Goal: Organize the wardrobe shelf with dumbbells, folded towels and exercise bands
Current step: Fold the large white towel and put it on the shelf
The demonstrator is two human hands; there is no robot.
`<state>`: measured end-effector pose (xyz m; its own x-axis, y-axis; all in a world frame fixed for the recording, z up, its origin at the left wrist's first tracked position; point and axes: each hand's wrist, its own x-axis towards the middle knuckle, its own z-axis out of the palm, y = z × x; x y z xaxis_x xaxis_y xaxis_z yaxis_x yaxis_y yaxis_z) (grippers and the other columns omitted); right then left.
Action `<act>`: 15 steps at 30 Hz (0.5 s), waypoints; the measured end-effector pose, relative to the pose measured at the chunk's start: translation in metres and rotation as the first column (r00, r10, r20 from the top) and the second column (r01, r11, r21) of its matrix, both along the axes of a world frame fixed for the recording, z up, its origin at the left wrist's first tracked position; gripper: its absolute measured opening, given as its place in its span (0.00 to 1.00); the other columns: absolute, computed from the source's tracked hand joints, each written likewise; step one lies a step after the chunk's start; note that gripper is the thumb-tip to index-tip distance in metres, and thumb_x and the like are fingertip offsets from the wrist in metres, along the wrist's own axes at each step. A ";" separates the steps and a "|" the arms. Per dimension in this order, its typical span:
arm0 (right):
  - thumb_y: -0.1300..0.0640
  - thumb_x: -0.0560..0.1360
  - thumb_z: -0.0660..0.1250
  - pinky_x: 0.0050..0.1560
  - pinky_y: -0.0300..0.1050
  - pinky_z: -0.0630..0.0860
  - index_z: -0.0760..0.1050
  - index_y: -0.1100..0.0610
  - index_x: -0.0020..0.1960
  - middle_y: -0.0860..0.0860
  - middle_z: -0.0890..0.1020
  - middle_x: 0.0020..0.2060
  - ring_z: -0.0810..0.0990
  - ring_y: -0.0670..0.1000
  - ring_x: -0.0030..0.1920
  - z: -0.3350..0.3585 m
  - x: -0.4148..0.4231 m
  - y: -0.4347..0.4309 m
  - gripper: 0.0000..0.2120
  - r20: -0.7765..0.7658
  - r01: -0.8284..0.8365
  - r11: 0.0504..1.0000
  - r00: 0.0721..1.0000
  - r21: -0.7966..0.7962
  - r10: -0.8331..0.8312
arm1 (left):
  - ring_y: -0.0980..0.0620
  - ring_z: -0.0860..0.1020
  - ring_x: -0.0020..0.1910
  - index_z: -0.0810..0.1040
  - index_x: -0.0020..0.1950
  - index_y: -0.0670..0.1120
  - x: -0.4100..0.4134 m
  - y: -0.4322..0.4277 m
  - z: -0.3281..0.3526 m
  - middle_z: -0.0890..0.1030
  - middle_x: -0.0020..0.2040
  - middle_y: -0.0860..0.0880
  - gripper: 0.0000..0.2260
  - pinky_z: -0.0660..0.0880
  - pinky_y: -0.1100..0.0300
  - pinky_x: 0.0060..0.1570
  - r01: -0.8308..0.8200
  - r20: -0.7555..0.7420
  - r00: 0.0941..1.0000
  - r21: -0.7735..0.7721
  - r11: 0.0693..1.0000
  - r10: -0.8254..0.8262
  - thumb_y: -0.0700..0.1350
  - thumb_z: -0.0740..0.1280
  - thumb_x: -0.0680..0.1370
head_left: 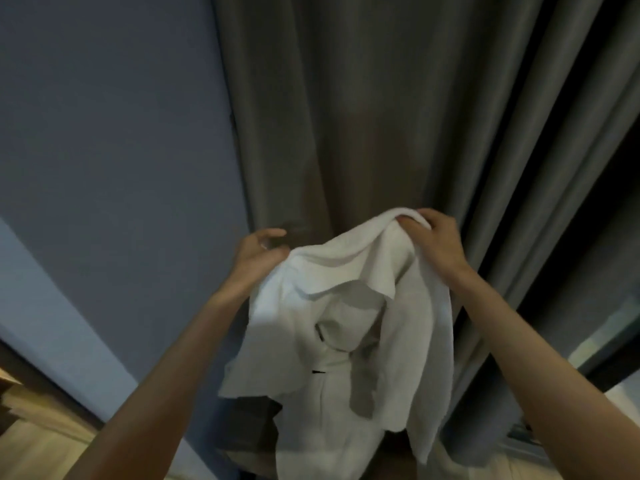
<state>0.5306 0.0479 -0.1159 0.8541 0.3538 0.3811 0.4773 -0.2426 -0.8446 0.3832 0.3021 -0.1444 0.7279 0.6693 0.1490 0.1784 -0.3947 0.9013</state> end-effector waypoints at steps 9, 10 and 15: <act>0.54 0.72 0.72 0.42 0.41 0.79 0.84 0.53 0.45 0.49 0.84 0.38 0.83 0.45 0.40 0.021 -0.027 0.037 0.04 -0.026 -0.340 0.917 0.939 -0.210 0.343 | 0.53 0.62 0.52 0.74 0.60 0.68 0.009 -0.063 0.023 0.61 0.44 0.60 0.33 0.63 0.58 0.56 0.245 -0.127 0.969 0.509 0.825 -0.210 0.78 0.63 0.58; 0.54 0.72 0.72 0.42 0.41 0.79 0.83 0.53 0.45 0.49 0.84 0.39 0.83 0.45 0.41 0.018 -0.028 0.039 0.04 -0.036 -0.380 0.903 0.924 -0.199 0.381 | 0.52 0.63 0.51 0.77 0.58 0.65 0.011 -0.064 0.021 0.61 0.43 0.60 0.28 0.64 0.57 0.54 0.247 -0.123 0.969 0.514 0.821 -0.214 0.74 0.65 0.62; 0.54 0.68 0.77 0.42 0.34 0.77 0.77 0.49 0.52 0.47 0.82 0.44 0.80 0.43 0.42 -0.010 -0.023 0.026 0.15 -0.036 -0.353 0.921 0.935 -0.163 0.352 | 0.48 0.69 0.45 0.84 0.47 0.53 0.015 -0.056 0.012 0.64 0.37 0.55 0.09 0.60 0.59 0.41 0.292 -0.160 0.956 0.537 0.791 -0.244 0.55 0.66 0.77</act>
